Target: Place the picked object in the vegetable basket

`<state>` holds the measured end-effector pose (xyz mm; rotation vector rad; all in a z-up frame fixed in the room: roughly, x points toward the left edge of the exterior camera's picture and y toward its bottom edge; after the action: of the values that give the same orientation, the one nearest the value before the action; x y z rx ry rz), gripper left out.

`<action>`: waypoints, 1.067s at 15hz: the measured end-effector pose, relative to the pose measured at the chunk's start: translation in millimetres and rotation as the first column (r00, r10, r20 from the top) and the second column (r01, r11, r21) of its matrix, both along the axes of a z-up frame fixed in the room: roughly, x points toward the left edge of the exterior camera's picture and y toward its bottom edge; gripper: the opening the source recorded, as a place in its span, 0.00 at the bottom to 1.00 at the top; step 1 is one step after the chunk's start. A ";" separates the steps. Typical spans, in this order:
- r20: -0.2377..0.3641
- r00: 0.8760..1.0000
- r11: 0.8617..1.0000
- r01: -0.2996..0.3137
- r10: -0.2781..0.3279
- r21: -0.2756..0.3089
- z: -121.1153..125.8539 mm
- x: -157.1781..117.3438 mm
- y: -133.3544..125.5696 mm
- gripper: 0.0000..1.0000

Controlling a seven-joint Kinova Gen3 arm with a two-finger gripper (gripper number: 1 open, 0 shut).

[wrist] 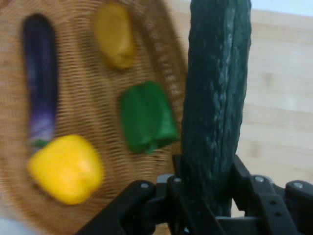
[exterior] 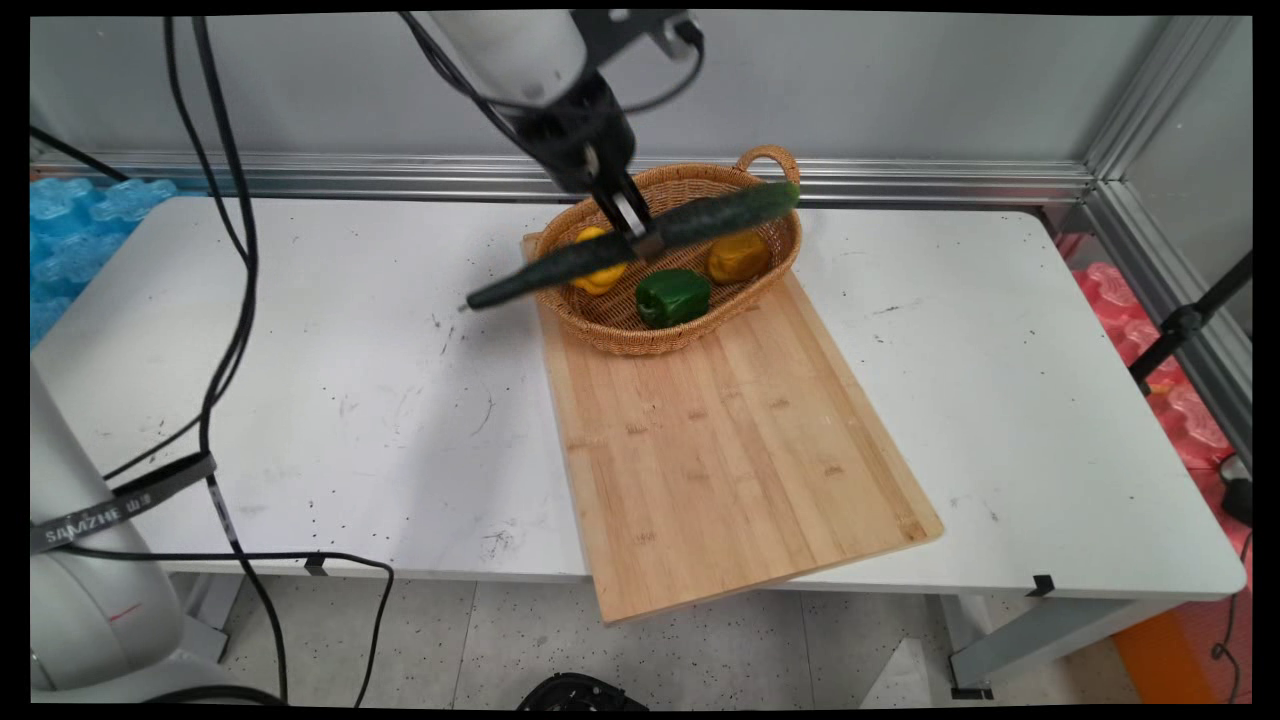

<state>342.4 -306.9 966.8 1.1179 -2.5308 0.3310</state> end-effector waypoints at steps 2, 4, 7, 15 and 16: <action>0.015 1.000 1.000 -0.019 0.019 -0.018 9.8 14.3 -9.9 0.00; 0.033 0.998 0.998 -0.044 0.045 -0.035 17.5 30.1 -23.2 0.00; 0.059 0.996 0.996 -0.066 0.069 -0.061 22.7 48.2 -47.6 0.00; 0.134 0.990 0.996 -0.039 0.050 -0.084 -3.6 66.8 -114.1 0.00; 0.140 0.989 0.996 -0.028 0.039 -0.080 -10.6 65.5 -122.7 0.00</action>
<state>407.9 -429.7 956.2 1.1448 -2.5983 0.5313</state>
